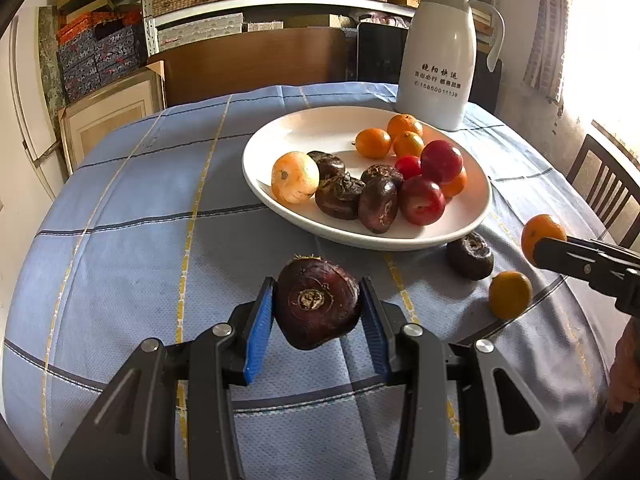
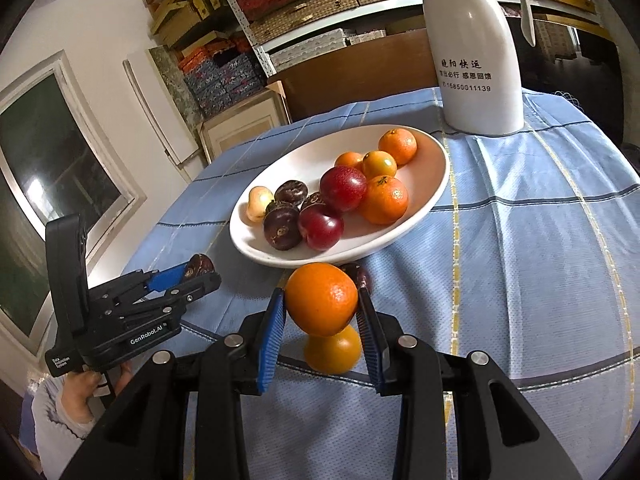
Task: Organize fruits
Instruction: 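Lower both held fruits onto the white plate and open both grippers, then grasp the last orange with the right gripper while the left gripper grasps the last dark brown fruit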
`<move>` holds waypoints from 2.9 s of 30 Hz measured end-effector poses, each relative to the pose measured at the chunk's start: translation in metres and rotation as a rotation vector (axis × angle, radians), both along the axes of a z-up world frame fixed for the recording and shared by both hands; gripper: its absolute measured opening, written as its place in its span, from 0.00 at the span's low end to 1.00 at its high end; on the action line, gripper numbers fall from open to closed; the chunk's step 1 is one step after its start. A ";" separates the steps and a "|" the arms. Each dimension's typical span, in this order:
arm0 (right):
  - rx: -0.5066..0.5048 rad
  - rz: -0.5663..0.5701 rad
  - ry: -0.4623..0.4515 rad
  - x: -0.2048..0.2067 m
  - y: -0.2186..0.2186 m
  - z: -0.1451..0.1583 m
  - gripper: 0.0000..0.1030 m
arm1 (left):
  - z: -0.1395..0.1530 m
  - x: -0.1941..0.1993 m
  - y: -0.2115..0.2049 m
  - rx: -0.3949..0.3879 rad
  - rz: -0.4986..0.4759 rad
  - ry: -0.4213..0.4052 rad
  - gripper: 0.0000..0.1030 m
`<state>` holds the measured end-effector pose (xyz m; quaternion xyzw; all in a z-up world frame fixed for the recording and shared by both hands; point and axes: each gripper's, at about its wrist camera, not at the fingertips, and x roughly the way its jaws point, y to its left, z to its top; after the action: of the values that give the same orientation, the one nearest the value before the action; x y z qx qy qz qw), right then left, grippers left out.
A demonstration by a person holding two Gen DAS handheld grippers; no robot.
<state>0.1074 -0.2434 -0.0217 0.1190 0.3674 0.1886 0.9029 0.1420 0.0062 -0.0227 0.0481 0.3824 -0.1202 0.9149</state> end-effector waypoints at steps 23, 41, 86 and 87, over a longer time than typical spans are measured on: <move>0.033 -0.140 0.061 0.129 -0.033 0.008 0.36 | 0.025 0.111 -0.060 -0.026 -0.031 -0.007 0.45; 0.039 -0.091 0.024 0.057 -0.032 0.007 0.48 | 0.023 0.043 -0.010 -0.070 0.053 -0.033 0.77; 0.105 -0.155 -0.005 -0.006 -0.073 0.013 0.36 | -0.029 0.026 -0.143 0.076 -0.029 0.096 0.75; 0.108 -0.155 -0.004 -0.007 -0.073 0.013 0.36 | -0.031 0.030 -0.143 0.069 -0.025 0.109 0.66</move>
<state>0.1007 -0.3160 -0.0089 0.1953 0.3447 0.1382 0.9077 0.1722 -0.1364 -0.0533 0.0777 0.4349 -0.1209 0.8890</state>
